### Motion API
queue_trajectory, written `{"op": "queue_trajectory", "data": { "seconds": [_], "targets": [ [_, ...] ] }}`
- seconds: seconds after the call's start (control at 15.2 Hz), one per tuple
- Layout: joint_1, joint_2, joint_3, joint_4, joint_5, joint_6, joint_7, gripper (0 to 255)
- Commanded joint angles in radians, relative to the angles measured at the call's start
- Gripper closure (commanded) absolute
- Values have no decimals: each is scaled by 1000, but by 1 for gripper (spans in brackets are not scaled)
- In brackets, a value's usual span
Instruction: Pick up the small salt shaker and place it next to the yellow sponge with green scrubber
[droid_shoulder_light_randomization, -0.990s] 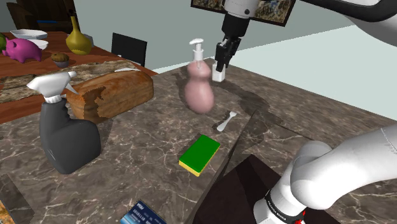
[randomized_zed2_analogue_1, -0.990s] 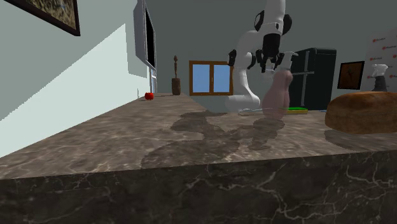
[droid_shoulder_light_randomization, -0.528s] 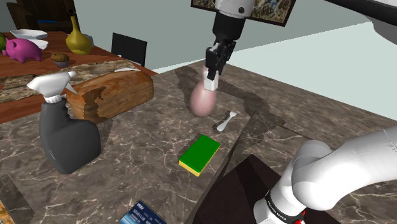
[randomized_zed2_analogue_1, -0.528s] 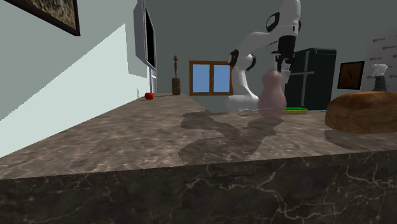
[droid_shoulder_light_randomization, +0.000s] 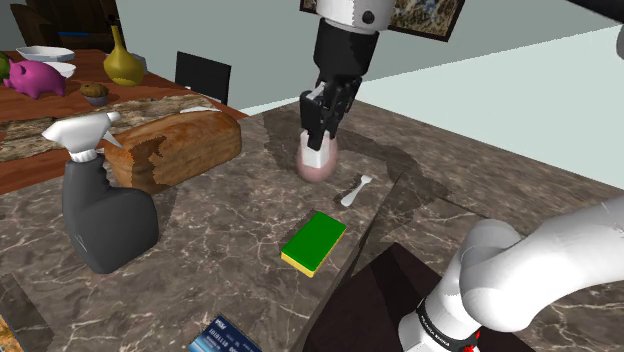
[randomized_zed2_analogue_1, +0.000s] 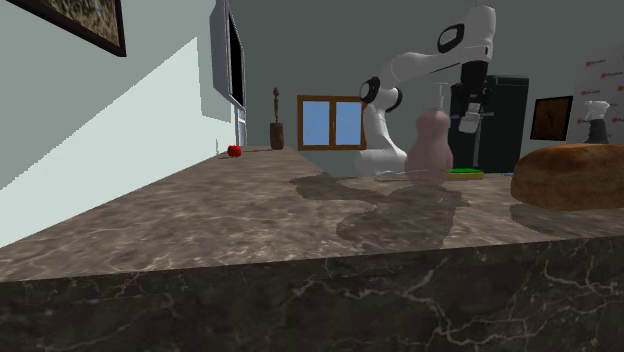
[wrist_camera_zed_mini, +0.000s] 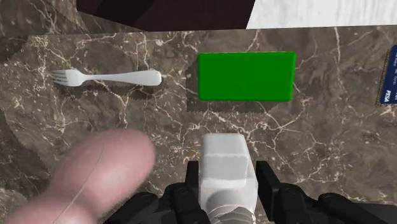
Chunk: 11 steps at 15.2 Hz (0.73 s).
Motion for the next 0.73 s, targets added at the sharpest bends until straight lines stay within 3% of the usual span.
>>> {"op": "queue_trajectory", "data": {
  "seconds": [0.0,0.46,0.66],
  "targets": [
    [6,29,44,43,10,-14,54,255],
    [29,142,224,175,27,-39,266,255],
    [34,123,221,117,35,2,264,255]
  ]
}}
